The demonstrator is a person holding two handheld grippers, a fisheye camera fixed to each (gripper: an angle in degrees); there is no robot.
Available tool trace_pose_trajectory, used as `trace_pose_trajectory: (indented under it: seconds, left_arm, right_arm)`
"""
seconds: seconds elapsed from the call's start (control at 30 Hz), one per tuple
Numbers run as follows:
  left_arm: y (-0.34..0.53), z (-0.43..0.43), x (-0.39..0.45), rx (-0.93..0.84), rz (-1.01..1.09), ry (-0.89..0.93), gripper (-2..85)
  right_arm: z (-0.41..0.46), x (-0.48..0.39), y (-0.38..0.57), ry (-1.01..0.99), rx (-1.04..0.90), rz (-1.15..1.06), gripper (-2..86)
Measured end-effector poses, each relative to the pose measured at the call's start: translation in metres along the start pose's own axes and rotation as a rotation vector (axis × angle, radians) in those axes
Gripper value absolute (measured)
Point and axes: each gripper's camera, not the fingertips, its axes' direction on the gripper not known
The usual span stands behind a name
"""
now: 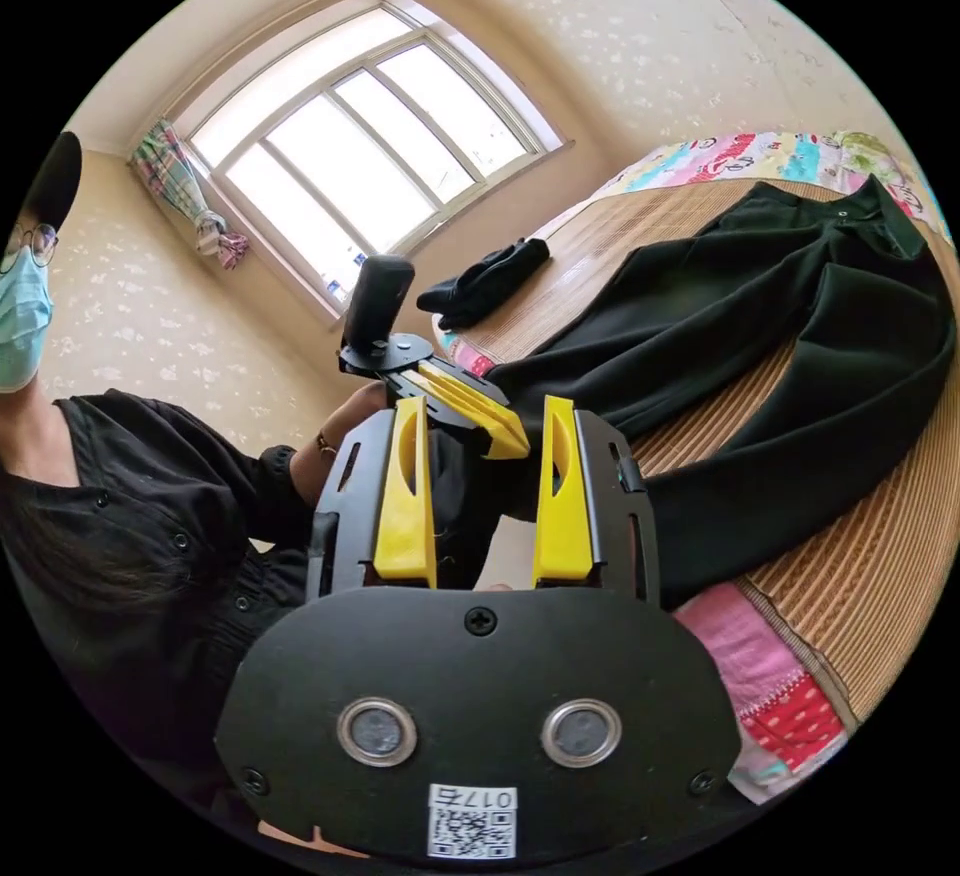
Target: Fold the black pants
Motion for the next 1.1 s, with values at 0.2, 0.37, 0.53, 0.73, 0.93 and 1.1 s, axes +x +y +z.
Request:
trace_pose_trajectory:
  seconds: [0.2,0.37,0.53,0.73,0.93,1.1]
  left_arm:
    - [-0.017,0.007,-0.011,0.025,-0.138,-0.412,-0.5]
    - [-0.004,0.041,-0.045,0.039,-0.288,-0.408,-0.6]
    - [0.023,0.027,-0.044,0.139,-0.326,-0.269,4.2]
    - [0.035,0.058,-0.017,0.057,-0.232,-0.260,5.7]
    - [0.047,0.084,0.022,0.121,-0.159,-0.147,-0.6]
    - [0.057,0.095,0.072,0.133,-0.087,-0.250,0.4]
  right_arm:
    - [-0.019,0.017,0.022,0.261,0.014,0.140,14.9]
    - [-0.035,0.058,0.040,0.362,0.084,0.409,16.2]
    - [-0.029,0.075,0.046,0.416,0.035,0.486,16.4]
    - [0.004,0.077,0.045,0.413,-0.067,0.434,10.2]
    - [-0.051,0.068,0.079,0.342,0.062,0.483,3.1]
    - [-0.070,0.072,0.117,0.445,-0.030,0.494,2.3]
